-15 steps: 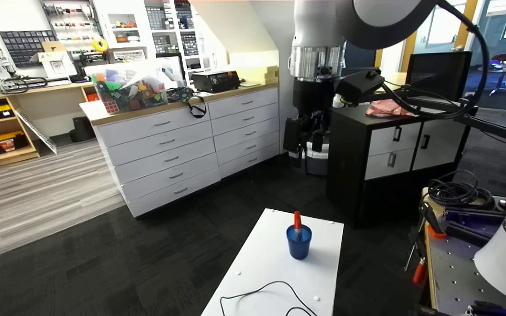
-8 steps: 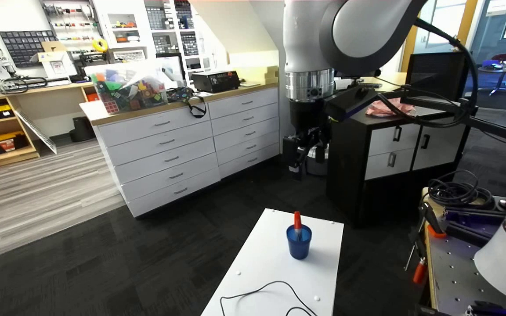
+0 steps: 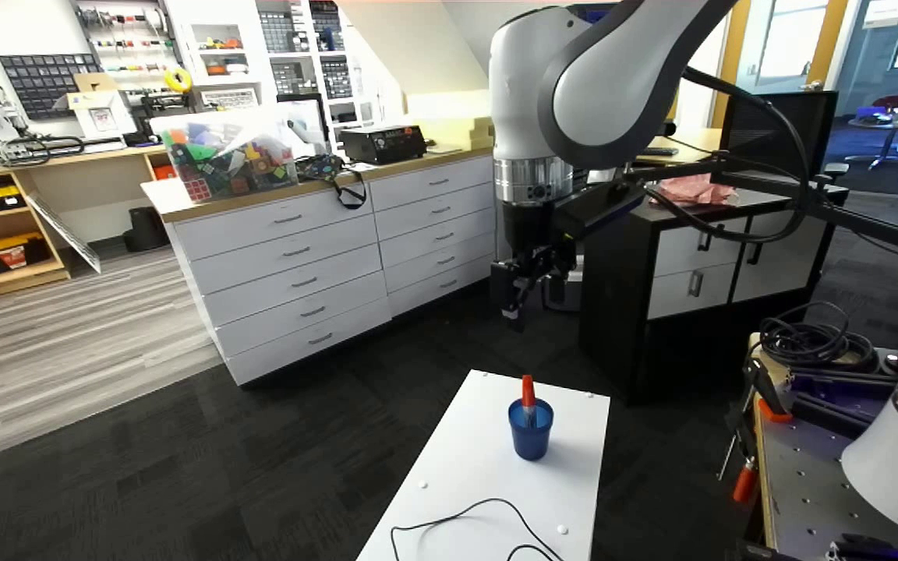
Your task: Pick up the pen from the blue cup and put it on the table.
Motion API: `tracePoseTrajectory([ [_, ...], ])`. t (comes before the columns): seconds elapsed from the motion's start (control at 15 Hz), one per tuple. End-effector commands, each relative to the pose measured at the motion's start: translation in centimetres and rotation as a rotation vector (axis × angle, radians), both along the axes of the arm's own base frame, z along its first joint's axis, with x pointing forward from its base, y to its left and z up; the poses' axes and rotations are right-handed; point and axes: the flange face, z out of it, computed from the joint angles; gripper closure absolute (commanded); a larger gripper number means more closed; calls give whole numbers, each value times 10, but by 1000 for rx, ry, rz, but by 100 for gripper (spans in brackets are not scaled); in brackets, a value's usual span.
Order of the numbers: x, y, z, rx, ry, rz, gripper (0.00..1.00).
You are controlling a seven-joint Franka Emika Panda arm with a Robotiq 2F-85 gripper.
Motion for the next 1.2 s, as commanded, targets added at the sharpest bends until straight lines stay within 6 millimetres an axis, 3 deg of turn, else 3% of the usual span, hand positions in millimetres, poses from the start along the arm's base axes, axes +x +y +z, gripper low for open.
tracePoseTrajectory([
  [0.0, 11, -17, -20, -9, -15, 1, 0],
  [0.47, 19, -46, -61, 11, -17, -27, 0],
  [1.13, 26, -61, -105, 49, -3, -18, 0],
])
